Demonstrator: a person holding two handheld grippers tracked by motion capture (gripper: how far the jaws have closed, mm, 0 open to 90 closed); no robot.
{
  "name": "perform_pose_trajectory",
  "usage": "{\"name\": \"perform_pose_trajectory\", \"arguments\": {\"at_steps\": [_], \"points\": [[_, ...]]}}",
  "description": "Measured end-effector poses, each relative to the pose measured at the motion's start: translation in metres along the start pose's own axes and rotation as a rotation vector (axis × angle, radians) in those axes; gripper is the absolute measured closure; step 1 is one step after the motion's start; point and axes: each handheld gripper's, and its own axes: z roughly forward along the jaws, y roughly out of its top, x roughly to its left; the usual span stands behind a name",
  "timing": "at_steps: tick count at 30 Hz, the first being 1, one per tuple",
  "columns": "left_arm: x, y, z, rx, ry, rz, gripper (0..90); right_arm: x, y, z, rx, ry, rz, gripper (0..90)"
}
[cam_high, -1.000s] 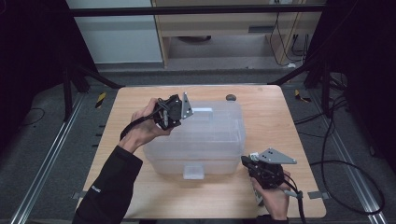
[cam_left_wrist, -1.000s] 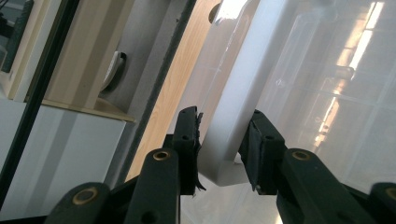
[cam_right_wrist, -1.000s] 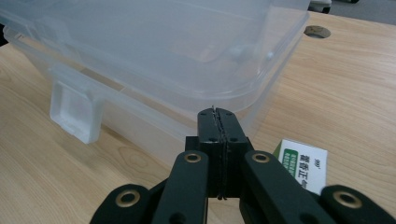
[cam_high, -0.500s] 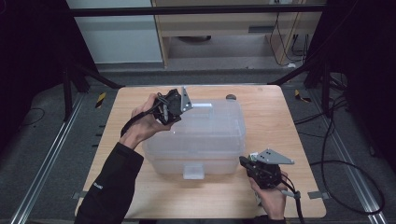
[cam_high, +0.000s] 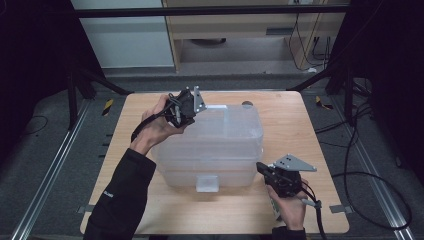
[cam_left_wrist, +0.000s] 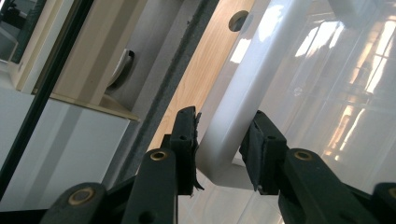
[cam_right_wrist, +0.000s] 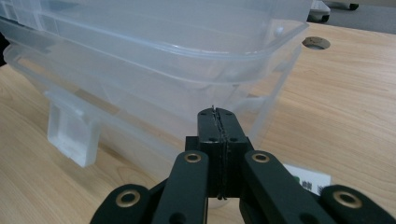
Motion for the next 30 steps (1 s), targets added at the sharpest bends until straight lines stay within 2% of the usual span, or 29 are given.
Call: {"name": "perform_pose_trajectory", "arguments": {"at_steps": [7,13,18,22,25,30], "points": [[0.002,-0.001,0.002,-0.01,-0.004,-0.019,66.2,-0.002,0.006,0.003,-0.027,-0.007,0.009,90.0],[0.002,-0.001,0.002,-0.011,-0.008,-0.02,66.1,-0.008,0.009,0.001,-0.053,-0.018,0.036,90.0],[0.001,-0.002,0.002,-0.014,-0.014,-0.027,65.3,-0.009,0.009,0.001,-0.053,-0.016,0.042,90.0],[0.0,-0.005,0.001,-0.018,-0.014,-0.031,52.7,-0.009,0.008,0.003,-0.051,-0.01,0.043,90.0],[0.0,-0.008,-0.003,-0.026,-0.036,-0.056,44.2,-0.009,0.009,0.003,-0.055,-0.007,0.045,90.0],[0.0,-0.017,-0.015,-0.041,-0.039,-0.082,37.4,-0.009,0.009,0.003,-0.054,-0.01,0.043,90.0]]}}
